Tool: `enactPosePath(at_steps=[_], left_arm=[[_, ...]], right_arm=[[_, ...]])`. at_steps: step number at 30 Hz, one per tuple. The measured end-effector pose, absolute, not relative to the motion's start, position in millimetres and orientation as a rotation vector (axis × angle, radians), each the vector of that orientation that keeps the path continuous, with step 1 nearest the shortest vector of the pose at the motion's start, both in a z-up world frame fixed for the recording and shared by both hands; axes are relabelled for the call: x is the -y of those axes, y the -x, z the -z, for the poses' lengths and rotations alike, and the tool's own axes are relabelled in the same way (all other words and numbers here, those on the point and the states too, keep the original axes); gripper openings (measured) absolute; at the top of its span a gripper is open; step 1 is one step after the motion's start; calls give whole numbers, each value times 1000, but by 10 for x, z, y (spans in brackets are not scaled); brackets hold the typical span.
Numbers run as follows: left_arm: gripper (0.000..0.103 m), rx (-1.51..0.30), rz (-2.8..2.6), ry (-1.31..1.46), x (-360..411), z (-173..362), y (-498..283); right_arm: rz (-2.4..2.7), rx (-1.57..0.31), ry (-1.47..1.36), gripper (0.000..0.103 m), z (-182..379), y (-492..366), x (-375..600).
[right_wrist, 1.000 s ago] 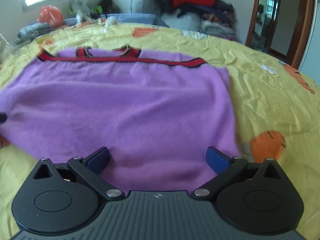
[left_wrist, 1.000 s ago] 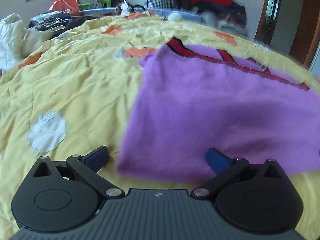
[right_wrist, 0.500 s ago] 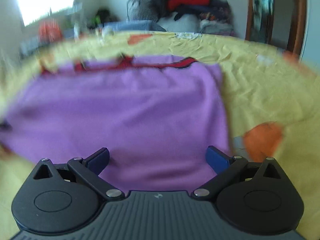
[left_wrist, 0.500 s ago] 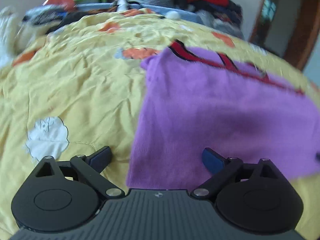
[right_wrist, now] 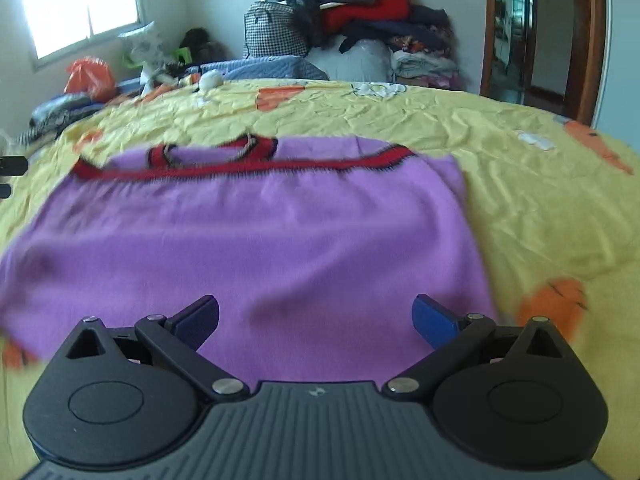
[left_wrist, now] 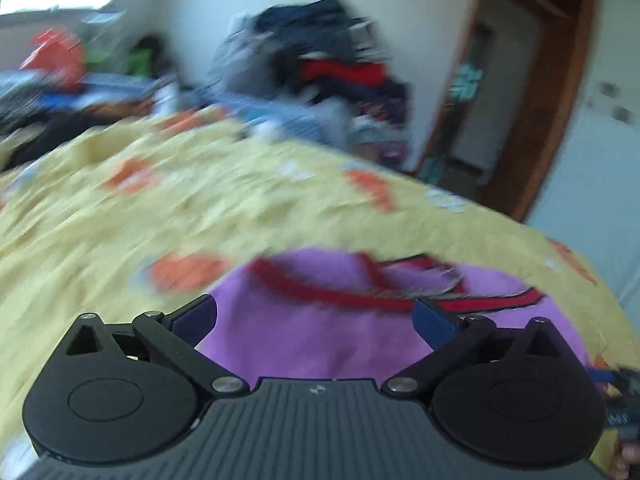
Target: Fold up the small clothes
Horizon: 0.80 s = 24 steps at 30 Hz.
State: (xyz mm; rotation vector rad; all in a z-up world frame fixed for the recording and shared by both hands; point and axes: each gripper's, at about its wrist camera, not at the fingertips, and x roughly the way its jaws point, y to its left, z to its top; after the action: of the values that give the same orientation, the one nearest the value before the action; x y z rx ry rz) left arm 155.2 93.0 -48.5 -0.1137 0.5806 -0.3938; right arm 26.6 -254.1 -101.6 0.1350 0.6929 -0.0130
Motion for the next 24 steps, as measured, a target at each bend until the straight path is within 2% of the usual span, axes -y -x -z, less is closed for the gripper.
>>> enactPosePath(at_steps=[5, 7, 11, 14, 17, 20, 24], left_arm=[[100, -727, 325, -47, -405, 884, -2110], [103, -818, 260, -84, -419, 1110, -2293], [103, -791, 231, -63, -623, 1129, -2306], [98, -806, 159, -12, -699, 1040, -2352], [101, -796, 183, 47, -706, 992, -2408], [103, -807, 145, 11, -675, 1115, -2474], [103, -773, 130, -1, -724, 1186, -2473]], right_arm=[[34, -665, -109, 103, 977, -879, 2505], [34, -687, -116, 103, 1017, -1095, 2577], [103, -730, -55, 103, 1099, -1254, 2829], [120, -738, -182, 103, 1076, -1246, 3139], [113, -673, -116, 103, 919, -1335, 2962], [82, -759, -96, 103, 1058, -1675, 2867], [142, -716, -89, 103, 1156, -1780, 3022]])
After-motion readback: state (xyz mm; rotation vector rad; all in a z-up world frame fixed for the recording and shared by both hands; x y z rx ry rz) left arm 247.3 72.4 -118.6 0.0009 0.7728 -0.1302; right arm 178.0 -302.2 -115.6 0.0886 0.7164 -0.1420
